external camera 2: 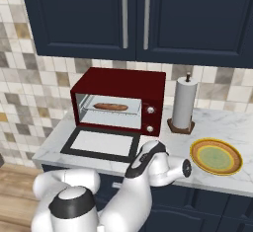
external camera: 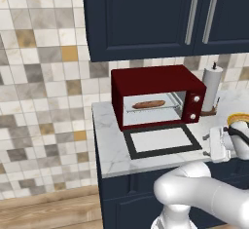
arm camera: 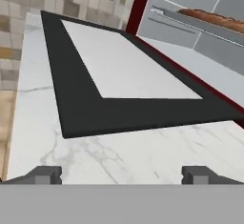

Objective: Pull the toaster oven rack outwards. Pick up the baguette from the plate and place it on the toaster oven rack. Close the toaster oven door fully and set the temperature to the lowest setting.

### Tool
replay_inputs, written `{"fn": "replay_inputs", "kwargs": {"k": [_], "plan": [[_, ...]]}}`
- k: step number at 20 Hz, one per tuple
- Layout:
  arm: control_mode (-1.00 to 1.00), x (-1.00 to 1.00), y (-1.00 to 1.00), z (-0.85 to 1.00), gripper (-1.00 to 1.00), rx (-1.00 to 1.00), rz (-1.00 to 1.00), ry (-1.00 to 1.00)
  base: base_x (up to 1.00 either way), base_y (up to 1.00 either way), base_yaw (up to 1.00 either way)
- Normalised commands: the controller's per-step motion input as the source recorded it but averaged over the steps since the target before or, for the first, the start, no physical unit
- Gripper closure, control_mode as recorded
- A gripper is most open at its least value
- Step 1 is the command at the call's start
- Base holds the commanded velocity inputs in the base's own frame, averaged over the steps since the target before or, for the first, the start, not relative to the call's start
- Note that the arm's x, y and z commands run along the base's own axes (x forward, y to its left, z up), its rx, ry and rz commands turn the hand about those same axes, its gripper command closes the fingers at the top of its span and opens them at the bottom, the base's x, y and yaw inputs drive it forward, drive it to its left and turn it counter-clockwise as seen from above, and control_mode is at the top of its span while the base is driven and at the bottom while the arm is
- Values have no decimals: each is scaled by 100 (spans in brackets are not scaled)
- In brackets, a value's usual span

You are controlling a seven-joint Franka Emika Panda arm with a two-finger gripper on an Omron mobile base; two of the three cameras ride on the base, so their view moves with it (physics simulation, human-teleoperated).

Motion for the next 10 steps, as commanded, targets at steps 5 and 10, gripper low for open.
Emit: {"fn": "replay_inputs", "kwargs": {"k": [5,10], "plan": [[-100,3,0,-9,-100,5,2,15,0,0,0],[-100,0,18,-6,-100,12,6,15,0,0,0]]}}
